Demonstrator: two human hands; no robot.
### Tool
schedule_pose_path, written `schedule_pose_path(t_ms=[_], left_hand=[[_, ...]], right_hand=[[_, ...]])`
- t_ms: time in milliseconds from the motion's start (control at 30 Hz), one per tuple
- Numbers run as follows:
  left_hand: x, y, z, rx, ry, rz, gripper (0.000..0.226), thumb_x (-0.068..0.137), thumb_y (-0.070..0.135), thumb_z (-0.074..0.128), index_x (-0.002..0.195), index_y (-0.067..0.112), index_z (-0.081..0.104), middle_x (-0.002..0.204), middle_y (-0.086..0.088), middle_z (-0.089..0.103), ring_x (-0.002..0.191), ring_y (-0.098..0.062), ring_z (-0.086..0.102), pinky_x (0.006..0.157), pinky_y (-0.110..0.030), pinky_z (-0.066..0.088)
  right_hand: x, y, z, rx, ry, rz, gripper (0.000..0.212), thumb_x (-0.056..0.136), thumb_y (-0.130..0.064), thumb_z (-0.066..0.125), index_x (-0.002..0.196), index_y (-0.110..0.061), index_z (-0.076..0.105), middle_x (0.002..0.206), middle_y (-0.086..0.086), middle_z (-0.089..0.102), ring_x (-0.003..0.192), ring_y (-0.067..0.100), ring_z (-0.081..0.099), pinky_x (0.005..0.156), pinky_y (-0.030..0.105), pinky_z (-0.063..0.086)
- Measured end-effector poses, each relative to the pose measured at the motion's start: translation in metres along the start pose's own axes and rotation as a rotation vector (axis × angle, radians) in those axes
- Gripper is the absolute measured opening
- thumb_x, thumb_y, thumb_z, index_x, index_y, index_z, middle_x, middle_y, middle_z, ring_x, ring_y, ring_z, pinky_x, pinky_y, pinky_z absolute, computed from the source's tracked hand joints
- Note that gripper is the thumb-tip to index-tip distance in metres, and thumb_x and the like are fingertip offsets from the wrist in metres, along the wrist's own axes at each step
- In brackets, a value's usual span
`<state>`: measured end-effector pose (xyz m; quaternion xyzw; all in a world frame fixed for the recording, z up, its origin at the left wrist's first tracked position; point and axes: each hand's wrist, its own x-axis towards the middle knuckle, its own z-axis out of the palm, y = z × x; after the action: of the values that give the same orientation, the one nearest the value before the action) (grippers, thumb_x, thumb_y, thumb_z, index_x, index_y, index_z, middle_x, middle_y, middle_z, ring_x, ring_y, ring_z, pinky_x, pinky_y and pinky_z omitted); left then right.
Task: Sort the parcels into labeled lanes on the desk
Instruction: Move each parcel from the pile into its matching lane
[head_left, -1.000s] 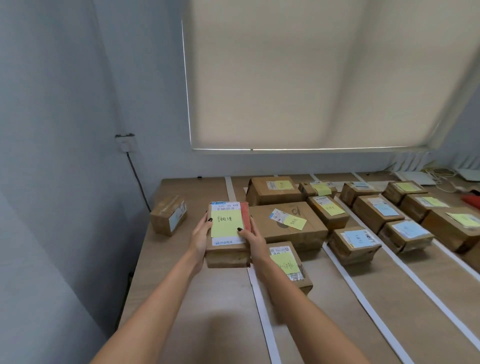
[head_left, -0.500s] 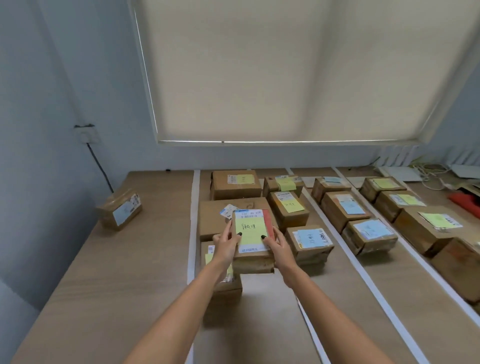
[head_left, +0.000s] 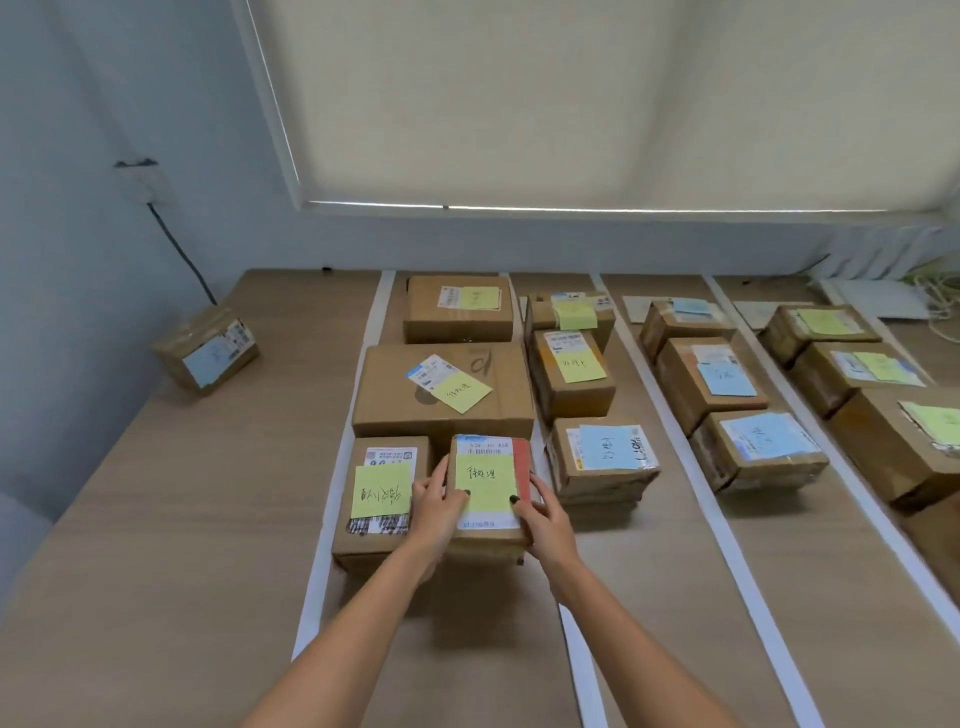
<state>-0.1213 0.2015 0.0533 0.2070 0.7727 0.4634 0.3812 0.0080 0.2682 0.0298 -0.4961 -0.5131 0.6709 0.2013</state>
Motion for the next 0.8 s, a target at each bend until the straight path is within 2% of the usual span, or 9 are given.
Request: schedule_pose_path(t_ms=[67,167,200,333,467,567,667,733,800], left_hand=[[0.01,-0.005,0.004,0.012,0.009,-0.012,0.059,0.094,0.016,0.044,0.147,0.031,0.021,0.147,-0.004,0.026,0.13,-0.024,0.035,0.11,-0.04,0.032],[0.018,-0.014,0.011,0.018,-0.023,-0.071,0.063,0.096,0.016,0.044,0.15,0.027,0.012,0.152,-0.004,0.027,0.139,-0.023,0.027,0.114,-0.041,0.027],[0.019,-0.016,0.013,0.005,-0.042,-0.078,0.063,0.096,0.017,0.044,0.15,0.027,0.011,0.153,-0.003,0.027,0.139,-0.023,0.028,0.114,-0.042,0.027],[0.02,-0.016,0.017,-0.033,-0.099,-0.082,0.063,0.096,0.014,0.042,0.15,0.026,0.011,0.153,0.0,0.029,0.14,-0.02,0.027,0.112,-0.036,0.023],[0.023,-0.008,0.013,0.008,-0.12,-0.05,0.059,0.095,0.009,0.041,0.148,0.021,0.019,0.148,-0.002,0.037,0.135,-0.02,0.034,0.104,-0.029,0.03],[0.022,0.001,0.001,0.058,-0.158,-0.061,0.056,0.095,0.012,0.042,0.147,0.021,0.022,0.147,-0.003,0.038,0.128,-0.018,0.04,0.097,-0.028,0.034],[0.029,0.014,-0.021,0.119,-0.224,-0.088,0.054,0.096,0.018,0.041,0.147,0.019,0.022,0.147,-0.007,0.036,0.128,-0.023,0.041,0.102,-0.034,0.038],[0.035,0.026,-0.039,0.124,-0.244,-0.087,0.051,0.096,0.021,0.041,0.145,0.018,0.027,0.134,-0.007,0.046,0.115,-0.023,0.05,0.095,-0.034,0.045],[0.04,0.038,-0.063,0.089,-0.245,-0.044,0.048,0.096,0.019,0.041,0.143,0.018,0.033,0.127,-0.005,0.049,0.107,-0.022,0.054,0.088,-0.032,0.047]], right_hand=[[0.012,0.005,0.0,-0.019,-0.014,-0.006,0.051,0.095,-0.021,0.051,0.141,-0.034,0.034,0.122,0.0,0.059,0.102,0.009,0.062,0.068,0.015,0.054],[0.023,0.016,0.0,-0.073,-0.06,0.002,0.052,0.096,-0.021,0.049,0.143,-0.033,0.031,0.138,-0.002,0.052,0.122,0.013,0.049,0.097,0.025,0.044],[0.025,0.018,0.001,-0.073,-0.068,0.004,0.051,0.096,-0.02,0.049,0.142,-0.033,0.033,0.137,-0.003,0.052,0.122,0.012,0.048,0.098,0.025,0.041],[0.031,0.015,0.004,-0.093,-0.059,-0.01,0.044,0.096,-0.019,0.05,0.134,-0.038,0.038,0.13,-0.008,0.055,0.118,0.01,0.047,0.091,0.022,0.037],[0.036,0.002,0.003,-0.186,0.013,-0.039,0.052,0.095,-0.02,0.051,0.143,-0.029,0.031,0.14,0.0,0.049,0.126,0.018,0.046,0.094,0.028,0.042],[0.035,-0.015,-0.001,-0.191,0.125,-0.083,0.056,0.094,-0.023,0.055,0.144,-0.024,0.031,0.145,0.003,0.042,0.114,0.012,0.054,0.071,0.009,0.048],[0.033,-0.039,0.002,-0.208,0.195,-0.159,0.054,0.092,-0.029,0.058,0.14,-0.026,0.035,0.144,0.004,0.043,0.121,0.017,0.052,0.075,0.016,0.049],[0.031,-0.058,0.015,-0.205,0.211,-0.208,0.045,0.091,-0.029,0.058,0.133,-0.03,0.041,0.135,0.002,0.051,0.099,0.004,0.059,0.059,0.011,0.047],[0.028,-0.075,0.036,-0.219,0.21,-0.256,0.045,0.091,-0.023,0.058,0.131,-0.033,0.041,0.13,0.0,0.055,0.091,0.001,0.059,0.062,0.012,0.048]])
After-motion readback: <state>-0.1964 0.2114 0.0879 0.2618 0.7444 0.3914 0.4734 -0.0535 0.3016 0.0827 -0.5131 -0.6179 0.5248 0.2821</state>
